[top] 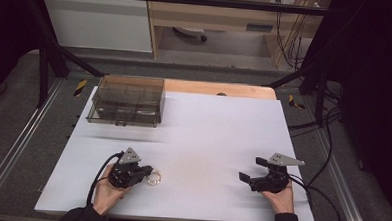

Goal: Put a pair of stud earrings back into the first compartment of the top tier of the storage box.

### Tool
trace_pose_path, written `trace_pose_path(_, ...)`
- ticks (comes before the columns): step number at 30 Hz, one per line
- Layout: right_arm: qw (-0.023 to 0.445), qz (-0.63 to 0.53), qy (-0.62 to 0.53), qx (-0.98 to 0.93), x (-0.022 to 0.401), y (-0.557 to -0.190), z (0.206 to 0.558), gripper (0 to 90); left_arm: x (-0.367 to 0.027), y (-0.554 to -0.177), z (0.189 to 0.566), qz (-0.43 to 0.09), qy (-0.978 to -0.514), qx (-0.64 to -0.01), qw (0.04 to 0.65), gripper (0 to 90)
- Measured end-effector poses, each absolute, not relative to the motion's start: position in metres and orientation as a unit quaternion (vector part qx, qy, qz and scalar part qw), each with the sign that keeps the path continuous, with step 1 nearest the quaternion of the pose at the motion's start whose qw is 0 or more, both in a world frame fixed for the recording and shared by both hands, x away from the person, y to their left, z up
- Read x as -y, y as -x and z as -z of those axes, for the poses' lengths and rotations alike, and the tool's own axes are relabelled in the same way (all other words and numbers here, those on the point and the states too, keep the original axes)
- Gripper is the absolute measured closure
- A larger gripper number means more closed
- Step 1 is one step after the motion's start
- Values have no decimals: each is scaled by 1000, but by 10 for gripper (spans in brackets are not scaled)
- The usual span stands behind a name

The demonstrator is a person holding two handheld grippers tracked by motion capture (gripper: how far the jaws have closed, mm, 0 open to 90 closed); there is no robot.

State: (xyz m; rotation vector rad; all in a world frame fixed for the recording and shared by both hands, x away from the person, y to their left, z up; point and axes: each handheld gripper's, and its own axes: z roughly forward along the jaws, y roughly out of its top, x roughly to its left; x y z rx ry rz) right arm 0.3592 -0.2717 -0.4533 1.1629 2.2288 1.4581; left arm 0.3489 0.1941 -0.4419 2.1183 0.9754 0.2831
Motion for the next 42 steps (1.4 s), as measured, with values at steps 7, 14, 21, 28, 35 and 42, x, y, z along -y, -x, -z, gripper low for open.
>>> trace_pose_path(7, 117, -497, -397, -762, 272, -359, 453, 9, -200, -349, 438, -108, -827, -387, 393, 853)
trace_pose_path(14, 119, -501, -396, -760, 273, -359, 452, 9, -208, -349, 434, -113, -821, -393, 399, 854)
trace_pose_path(21, 118, -499, -395, -762, 273, -359, 453, 10, -219, -351, 428, -122, -814, -403, 399, 855)
trace_pose_path(28, 117, -499, -396, -762, 272, -359, 453, 10, -230, -353, 423, -127, -808, -413, 401, 855)
trace_pose_path(35, 116, -498, -397, -762, 272, -359, 453, 10, -238, -354, 418, -134, -805, -418, 400, 855)
trace_pose_path(42, 118, -497, -397, -763, 272, -360, 453, 10, -249, -356, 413, -133, -800, -428, 399, 856)
